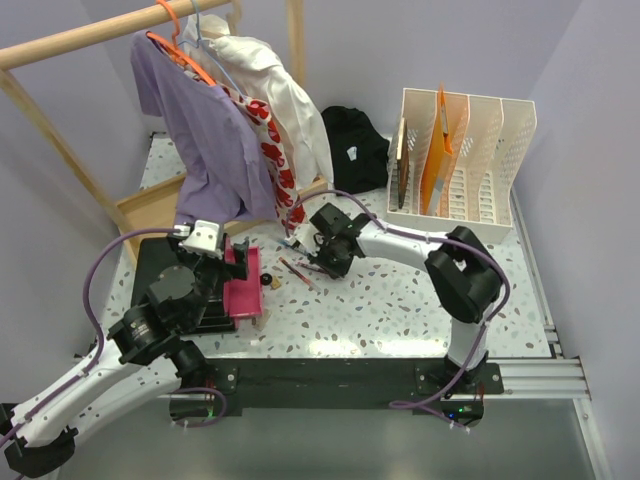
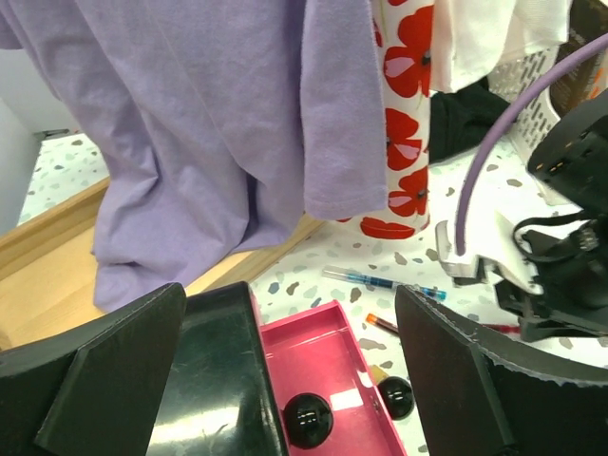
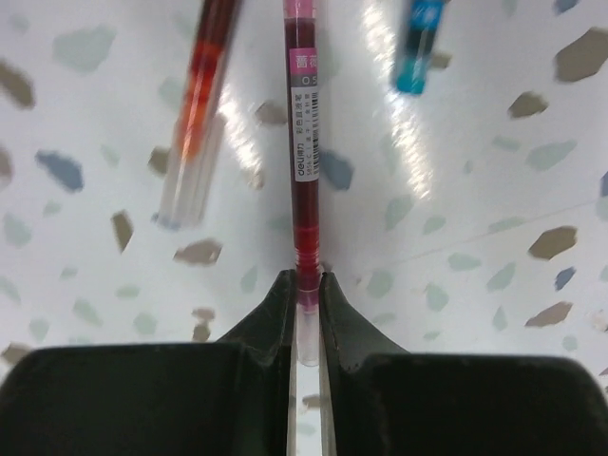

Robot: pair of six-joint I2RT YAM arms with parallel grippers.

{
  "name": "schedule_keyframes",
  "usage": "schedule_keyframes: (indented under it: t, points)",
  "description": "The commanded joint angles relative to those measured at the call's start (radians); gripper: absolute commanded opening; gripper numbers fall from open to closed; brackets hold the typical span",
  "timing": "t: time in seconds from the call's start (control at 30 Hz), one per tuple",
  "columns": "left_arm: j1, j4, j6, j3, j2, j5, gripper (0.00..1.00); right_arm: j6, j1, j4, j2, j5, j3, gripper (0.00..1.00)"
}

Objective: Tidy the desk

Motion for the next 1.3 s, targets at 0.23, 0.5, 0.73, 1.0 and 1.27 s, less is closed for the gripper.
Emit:
schedule_keyframes:
  t: [0.23,0.5,0.73,1.0,1.27]
  points:
    - [0.007,0.146,-0.257,-0.006,0.043,0.305,0.97,-0.149,-0.125,-0.150,-0.393,-0.346,-0.142,0.00]
    - [0.007,0.552,-0.628,-0.130,0.148,0.572,0.96,-0.002,-0.323,-0.012,-0.648,-0.714,-0.274,0.00]
    - [-0.007,0.965,-0.886,-0.169,0.471,0.667,0.93,0.245,-0.530,0.227,-0.726,-1.005,-0.378,0.00]
    - [-0.094,1.087,-0.920,-0.042,0.711,0.586,0.81,0.379,-0.612,0.364,-0.798,-1.101,-0.444,0.00]
    - [-0.140,1.107,-0.902,0.055,0.834,0.563,0.72,0.382,-0.620,0.367,-0.789,-1.128,-0.454,0.00]
